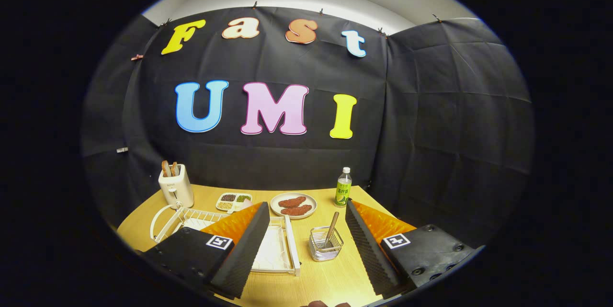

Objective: Take the plate from the dish rack, then take the spoon from the basket and place it into the plate.

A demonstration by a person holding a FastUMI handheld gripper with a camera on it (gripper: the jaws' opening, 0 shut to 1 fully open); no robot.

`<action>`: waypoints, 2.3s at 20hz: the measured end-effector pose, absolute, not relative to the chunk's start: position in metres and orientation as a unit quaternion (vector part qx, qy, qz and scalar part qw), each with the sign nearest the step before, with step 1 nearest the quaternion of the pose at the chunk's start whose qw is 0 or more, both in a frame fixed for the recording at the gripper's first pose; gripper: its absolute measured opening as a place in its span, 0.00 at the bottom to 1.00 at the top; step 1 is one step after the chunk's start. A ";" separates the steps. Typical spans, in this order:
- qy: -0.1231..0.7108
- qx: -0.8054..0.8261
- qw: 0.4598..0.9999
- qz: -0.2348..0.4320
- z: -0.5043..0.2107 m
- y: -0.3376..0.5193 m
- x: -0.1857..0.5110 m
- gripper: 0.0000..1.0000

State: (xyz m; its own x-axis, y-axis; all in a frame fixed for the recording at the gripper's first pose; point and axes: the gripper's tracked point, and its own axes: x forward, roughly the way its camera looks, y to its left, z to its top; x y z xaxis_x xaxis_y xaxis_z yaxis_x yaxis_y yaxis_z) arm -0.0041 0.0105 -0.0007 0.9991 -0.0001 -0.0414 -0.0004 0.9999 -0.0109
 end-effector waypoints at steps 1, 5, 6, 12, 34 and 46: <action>0.023 -0.010 1.000 0.008 0.002 0.016 -0.002 0.98; 0.063 -0.013 0.998 0.026 0.001 0.033 0.021 0.97; 0.085 -0.006 0.996 0.030 -0.005 0.039 0.028 0.98; 0.194 0.003 0.979 0.054 -0.031 0.076 0.074 0.98; 0.374 0.014 0.924 0.077 -0.148 0.157 0.145 0.37; 0.344 -0.005 0.939 0.032 -0.138 0.143 0.148 0.28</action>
